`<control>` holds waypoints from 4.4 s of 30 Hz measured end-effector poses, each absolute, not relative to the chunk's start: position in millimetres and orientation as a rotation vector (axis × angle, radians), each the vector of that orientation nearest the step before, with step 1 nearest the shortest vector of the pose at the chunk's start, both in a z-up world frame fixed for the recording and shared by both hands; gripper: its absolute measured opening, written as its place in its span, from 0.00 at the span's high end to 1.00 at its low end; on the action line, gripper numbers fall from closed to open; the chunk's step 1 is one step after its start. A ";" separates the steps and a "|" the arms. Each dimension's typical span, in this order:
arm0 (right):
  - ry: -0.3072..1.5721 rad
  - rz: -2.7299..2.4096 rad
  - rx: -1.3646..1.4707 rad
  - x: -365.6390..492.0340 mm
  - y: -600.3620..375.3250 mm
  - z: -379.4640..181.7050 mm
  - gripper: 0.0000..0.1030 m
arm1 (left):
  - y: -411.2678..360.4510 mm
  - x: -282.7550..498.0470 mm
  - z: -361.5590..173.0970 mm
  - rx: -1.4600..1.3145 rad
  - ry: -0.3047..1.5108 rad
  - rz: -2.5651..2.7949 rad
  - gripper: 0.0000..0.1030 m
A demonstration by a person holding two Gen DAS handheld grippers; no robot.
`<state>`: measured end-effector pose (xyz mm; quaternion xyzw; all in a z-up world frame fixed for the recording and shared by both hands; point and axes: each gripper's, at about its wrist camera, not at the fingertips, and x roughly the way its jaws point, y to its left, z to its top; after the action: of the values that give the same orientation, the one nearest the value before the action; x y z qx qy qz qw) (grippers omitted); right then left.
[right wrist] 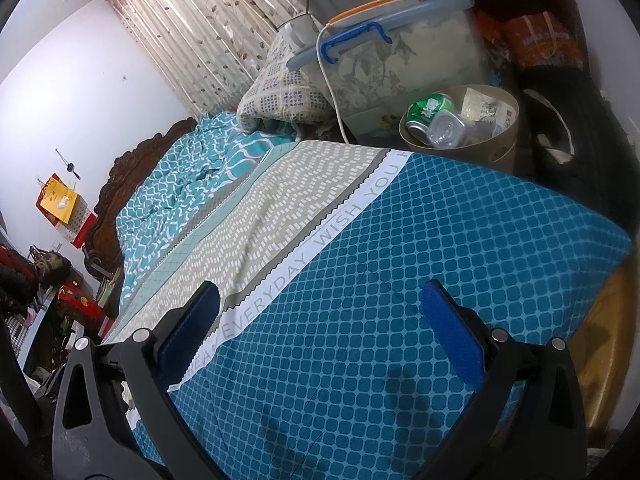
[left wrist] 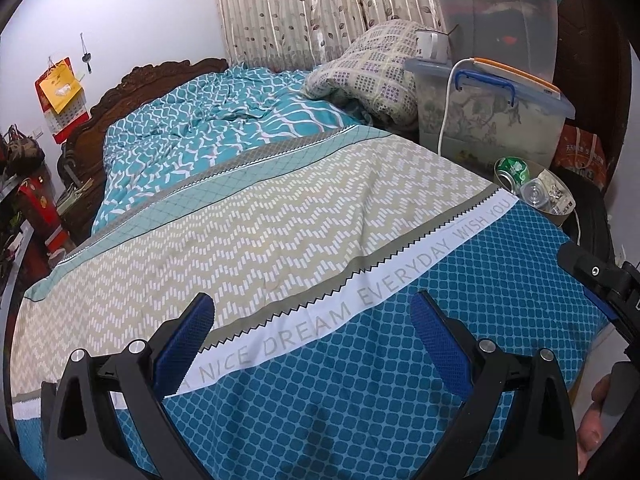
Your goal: Collect trash
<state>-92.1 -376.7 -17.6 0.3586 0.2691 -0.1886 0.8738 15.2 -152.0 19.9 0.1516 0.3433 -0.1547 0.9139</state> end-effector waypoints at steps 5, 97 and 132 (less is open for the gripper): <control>0.560 -0.398 0.746 -92.1 -375.8 -18.3 0.03 | -151.2 16.5 18.2 0.308 0.715 -0.321 0.08; 0.574 -0.332 0.664 -79.9 -369.8 -13.5 0.03 | -120.6 28.7 15.5 0.132 0.761 -0.219 0.08; 0.583 -0.324 0.673 -74.5 -369.5 -16.2 0.03 | -111.0 26.5 28.2 0.135 0.705 -0.104 0.08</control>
<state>-74.5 -369.5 -16.2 0.3241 0.2809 -0.1560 0.8898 26.5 -111.0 28.2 0.0662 0.3450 -0.0507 0.9349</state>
